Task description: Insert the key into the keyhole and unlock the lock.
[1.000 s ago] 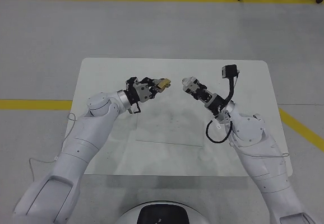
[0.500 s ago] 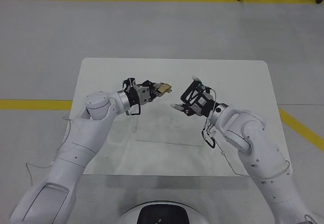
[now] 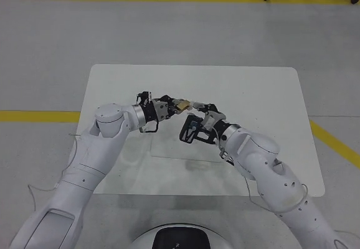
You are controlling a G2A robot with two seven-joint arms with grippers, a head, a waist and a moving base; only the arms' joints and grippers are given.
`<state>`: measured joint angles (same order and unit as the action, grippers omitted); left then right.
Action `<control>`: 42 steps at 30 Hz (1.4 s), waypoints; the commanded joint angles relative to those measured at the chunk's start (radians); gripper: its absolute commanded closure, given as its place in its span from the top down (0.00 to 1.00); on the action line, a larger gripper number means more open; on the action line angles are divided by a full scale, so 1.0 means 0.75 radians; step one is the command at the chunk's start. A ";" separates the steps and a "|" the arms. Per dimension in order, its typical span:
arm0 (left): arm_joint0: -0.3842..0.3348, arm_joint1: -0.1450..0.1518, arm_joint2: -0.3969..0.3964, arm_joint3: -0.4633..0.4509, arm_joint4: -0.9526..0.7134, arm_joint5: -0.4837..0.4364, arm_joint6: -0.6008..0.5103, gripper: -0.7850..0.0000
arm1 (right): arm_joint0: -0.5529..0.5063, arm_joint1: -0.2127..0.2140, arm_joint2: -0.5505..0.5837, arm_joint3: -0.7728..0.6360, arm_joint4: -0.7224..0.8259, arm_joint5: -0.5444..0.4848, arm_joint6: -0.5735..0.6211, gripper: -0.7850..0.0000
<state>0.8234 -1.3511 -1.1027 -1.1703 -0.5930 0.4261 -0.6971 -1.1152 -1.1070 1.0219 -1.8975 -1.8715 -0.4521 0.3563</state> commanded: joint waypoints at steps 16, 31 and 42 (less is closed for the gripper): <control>0.015 0.013 0.015 -0.048 0.100 -0.029 0.011 0.00 | 0.052 -0.026 -0.089 0.037 -0.155 -0.094 0.078 0.16; 0.032 0.009 0.015 -0.054 0.050 -0.129 0.013 0.00 | 0.003 -0.063 -0.018 0.083 0.137 0.096 0.141 0.00; 0.026 -0.002 0.029 -0.049 0.040 -0.285 0.012 0.00 | -0.027 -0.098 0.111 0.125 0.830 0.224 0.203 0.00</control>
<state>0.8445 -1.3522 -1.0824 -1.2086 -0.5685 0.2219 -0.6885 -1.1349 -1.1804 1.0960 -1.8068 -1.2972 -0.2818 0.5012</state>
